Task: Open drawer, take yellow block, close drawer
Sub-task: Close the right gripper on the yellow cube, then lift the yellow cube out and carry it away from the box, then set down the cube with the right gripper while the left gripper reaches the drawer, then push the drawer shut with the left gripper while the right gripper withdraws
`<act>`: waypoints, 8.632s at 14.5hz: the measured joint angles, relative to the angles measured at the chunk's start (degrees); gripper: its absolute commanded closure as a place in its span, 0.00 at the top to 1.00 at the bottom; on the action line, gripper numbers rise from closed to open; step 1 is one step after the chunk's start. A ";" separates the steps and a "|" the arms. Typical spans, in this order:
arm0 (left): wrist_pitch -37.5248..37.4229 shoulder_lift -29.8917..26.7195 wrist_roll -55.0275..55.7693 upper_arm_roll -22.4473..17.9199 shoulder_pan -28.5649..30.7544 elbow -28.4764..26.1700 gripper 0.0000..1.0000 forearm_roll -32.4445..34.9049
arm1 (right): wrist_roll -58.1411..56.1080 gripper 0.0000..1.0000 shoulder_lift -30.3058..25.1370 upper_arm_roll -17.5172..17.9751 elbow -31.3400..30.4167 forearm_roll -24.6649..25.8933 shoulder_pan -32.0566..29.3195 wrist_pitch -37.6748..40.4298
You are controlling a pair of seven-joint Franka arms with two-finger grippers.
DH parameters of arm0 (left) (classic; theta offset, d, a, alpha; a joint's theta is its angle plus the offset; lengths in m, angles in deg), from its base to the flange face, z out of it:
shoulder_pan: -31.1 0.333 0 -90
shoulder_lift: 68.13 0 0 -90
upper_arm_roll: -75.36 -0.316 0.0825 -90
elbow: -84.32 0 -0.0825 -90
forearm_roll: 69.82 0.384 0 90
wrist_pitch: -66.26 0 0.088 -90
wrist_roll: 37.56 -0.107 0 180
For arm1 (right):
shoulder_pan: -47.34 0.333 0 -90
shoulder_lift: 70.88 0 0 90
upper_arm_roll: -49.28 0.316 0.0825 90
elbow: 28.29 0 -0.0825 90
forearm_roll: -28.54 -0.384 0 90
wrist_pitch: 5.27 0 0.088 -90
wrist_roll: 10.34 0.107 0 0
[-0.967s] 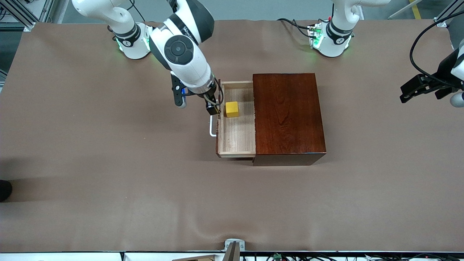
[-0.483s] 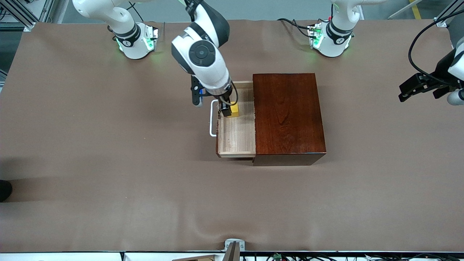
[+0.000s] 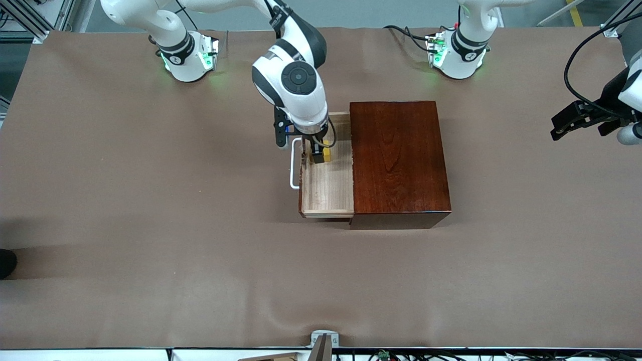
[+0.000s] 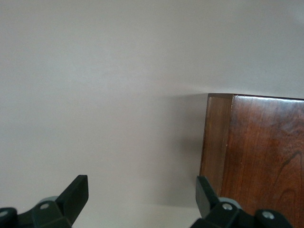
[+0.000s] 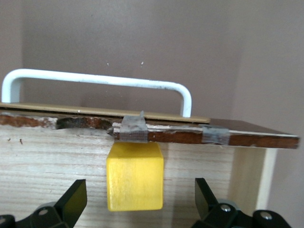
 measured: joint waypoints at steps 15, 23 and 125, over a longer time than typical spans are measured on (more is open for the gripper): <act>0.45 -0.13 0.00 -0.35 1.28 0.44 1.00 0.00 | 0.78 0.00 2.28 -0.30 0.33 0.16 0.56 -1.98; 0.41 -0.13 0.00 -0.17 1.28 0.41 1.00 0.00 | 1.44 0.00 2.25 -0.92 8.37 -3.01 -2.04 4.36; 42.32 48.19 109.71 -12.53 -63.65 17.39 1.00 8.72 | -127.44 1.00 -26.74 -0.03 -19.97 8.05 -53.71 15.88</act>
